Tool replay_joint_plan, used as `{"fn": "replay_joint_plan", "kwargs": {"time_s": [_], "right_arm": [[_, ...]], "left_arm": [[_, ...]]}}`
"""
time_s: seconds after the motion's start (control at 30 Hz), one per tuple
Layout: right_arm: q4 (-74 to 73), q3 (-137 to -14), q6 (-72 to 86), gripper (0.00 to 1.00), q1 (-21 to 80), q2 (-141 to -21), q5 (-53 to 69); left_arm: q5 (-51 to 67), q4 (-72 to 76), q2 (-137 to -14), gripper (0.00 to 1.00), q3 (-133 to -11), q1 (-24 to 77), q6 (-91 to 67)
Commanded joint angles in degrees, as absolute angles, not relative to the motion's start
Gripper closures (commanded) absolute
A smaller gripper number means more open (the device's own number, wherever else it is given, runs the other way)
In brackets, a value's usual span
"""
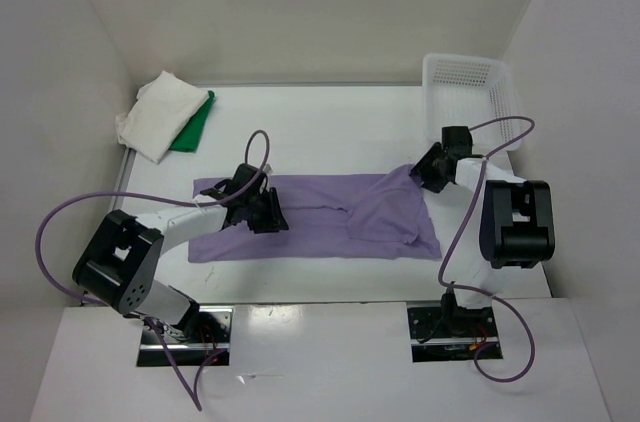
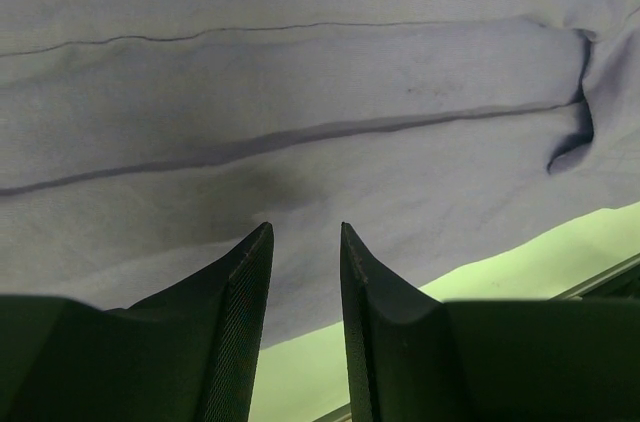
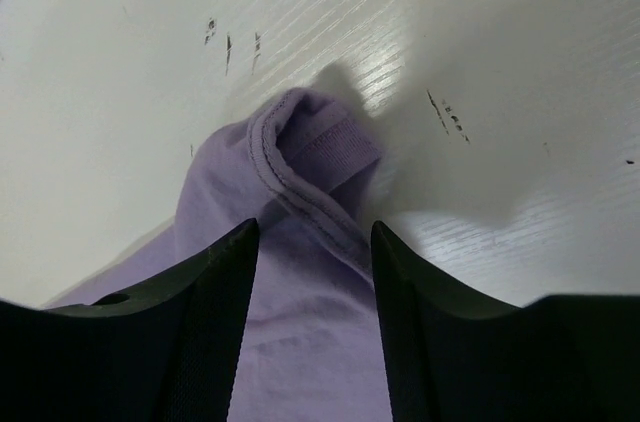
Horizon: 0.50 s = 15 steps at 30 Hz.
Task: Fold and stack the t-shirts
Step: Fold the other side of the tshirt into a rectangle
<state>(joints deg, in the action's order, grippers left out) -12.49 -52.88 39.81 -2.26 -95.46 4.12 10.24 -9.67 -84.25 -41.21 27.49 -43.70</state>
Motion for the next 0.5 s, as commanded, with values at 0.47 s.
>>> {"fn": "replay_joint_plan", "kwargs": {"time_s": [0.47], "right_arm": [[-11.6,-54.1,38.6,0.82,-2.1,-97.9,2.7]], "left_arm": [[6.7,-11.1,-84.0,0.6,-40.9,25.5,-43.0]]}}
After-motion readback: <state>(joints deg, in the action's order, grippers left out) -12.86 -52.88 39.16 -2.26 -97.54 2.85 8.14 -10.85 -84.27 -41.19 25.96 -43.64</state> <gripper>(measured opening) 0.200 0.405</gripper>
